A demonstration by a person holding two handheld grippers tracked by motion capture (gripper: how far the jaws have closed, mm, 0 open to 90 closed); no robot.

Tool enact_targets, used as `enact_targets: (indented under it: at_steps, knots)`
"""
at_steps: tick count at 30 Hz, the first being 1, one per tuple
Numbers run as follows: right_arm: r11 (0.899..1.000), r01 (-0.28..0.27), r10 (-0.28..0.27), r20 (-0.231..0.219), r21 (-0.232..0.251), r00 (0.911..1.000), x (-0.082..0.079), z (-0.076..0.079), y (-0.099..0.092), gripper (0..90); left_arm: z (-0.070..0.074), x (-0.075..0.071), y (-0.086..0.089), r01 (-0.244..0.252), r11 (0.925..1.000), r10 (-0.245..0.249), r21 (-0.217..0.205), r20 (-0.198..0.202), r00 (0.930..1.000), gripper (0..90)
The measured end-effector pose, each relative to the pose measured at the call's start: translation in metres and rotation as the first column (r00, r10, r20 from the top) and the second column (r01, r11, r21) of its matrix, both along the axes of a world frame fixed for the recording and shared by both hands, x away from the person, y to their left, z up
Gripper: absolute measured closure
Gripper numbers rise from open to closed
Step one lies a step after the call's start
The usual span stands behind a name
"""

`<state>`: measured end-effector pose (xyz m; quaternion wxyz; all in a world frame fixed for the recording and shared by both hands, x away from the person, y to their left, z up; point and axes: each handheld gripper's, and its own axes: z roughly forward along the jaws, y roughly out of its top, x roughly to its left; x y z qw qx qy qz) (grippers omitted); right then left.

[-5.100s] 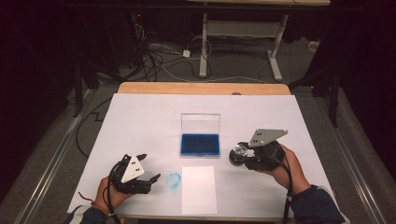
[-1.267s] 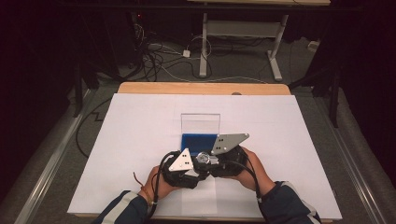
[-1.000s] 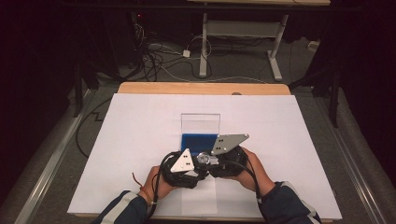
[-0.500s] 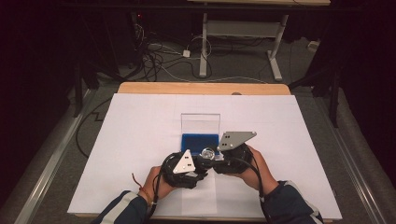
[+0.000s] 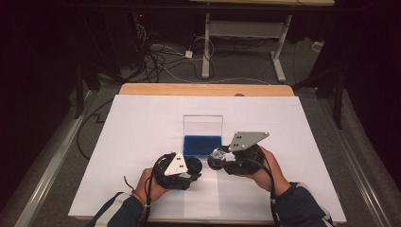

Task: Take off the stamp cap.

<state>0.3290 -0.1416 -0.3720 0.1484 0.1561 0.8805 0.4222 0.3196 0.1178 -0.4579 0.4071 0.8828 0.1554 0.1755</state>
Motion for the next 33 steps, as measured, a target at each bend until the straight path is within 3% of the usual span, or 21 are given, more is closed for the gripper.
enact_targets:
  at_steps: [14,25,33]
  knots:
    - [0.999,0.036,-0.036,0.011,-0.022,0.9993,0.000,-0.001,-0.016,56.4,0.006,-0.003,0.033,-0.061,0.9976,0.062,-0.032,0.022,0.9979,36.7]
    - [0.998,0.051,-0.050,0.010,-0.027,0.9987,0.000,-0.003,-0.030,56.4,0.007,-0.008,0.064,-0.122,0.9900,0.124,-0.070,0.022,0.9921,36.7]
    - [0.998,0.061,-0.061,0.009,-0.031,0.9981,0.000,-0.004,-0.037,56.4,0.003,-0.013,0.079,-0.145,0.9873,0.146,-0.065,0.013,0.9891,36.7]
